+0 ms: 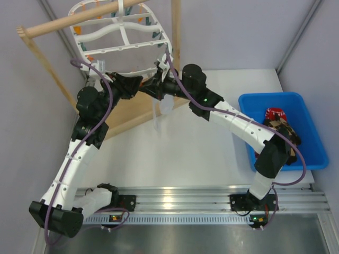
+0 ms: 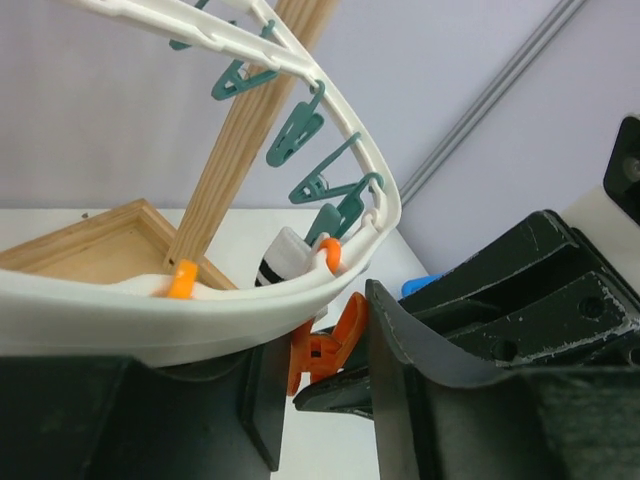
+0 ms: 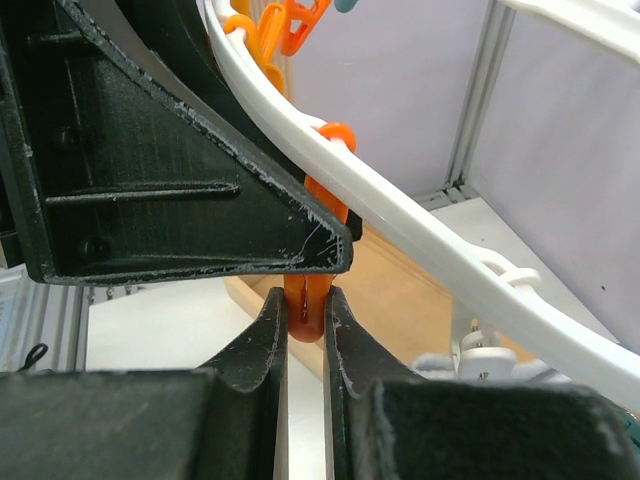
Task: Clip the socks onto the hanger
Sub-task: Open the clamp at the hanger.
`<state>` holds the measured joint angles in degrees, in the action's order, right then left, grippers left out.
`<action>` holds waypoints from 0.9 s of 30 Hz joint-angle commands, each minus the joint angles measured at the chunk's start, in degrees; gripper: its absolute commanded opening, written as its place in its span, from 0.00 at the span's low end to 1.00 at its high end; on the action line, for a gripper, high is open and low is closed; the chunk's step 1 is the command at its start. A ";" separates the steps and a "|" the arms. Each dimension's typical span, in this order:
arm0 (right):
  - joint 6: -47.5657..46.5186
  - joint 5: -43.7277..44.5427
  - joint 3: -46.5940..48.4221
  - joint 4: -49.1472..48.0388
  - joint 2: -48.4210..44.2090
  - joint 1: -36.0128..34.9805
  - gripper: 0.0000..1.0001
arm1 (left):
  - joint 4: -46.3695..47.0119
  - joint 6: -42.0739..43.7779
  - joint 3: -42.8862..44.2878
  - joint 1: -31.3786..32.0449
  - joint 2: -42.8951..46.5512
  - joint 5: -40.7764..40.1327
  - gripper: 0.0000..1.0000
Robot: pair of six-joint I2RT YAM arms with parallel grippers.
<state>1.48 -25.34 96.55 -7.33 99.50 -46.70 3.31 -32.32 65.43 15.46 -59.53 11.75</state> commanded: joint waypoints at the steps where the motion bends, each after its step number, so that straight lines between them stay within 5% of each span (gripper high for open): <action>1: -1.04 -1.99 3.38 -0.75 -0.98 0.82 0.00 | -5.33 4.10 -0.04 -0.17 0.03 2.22 0.39; 8: -1.04 -2.78 3.11 0.13 -1.42 1.43 0.00 | -5.51 3.66 0.31 -0.17 -0.06 3.28 0.46; 13: -2.79 -3.57 2.59 0.21 -1.68 1.52 0.00 | -4.54 2.26 0.49 -0.35 0.11 2.05 0.33; 19: -3.14 -4.36 1.80 0.65 -1.95 1.52 0.00 | -2.18 0.50 1.54 -0.43 -0.59 1.70 0.48; 27: -3.23 -5.15 0.57 0.74 -2.30 1.52 0.00 | -0.33 -1.52 3.56 -0.52 -2.08 -1.11 0.49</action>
<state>-1.52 -27.18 96.44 -6.20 99.50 -45.10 -0.47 -32.34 66.28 15.38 -61.14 13.82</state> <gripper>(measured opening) 0.088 0.485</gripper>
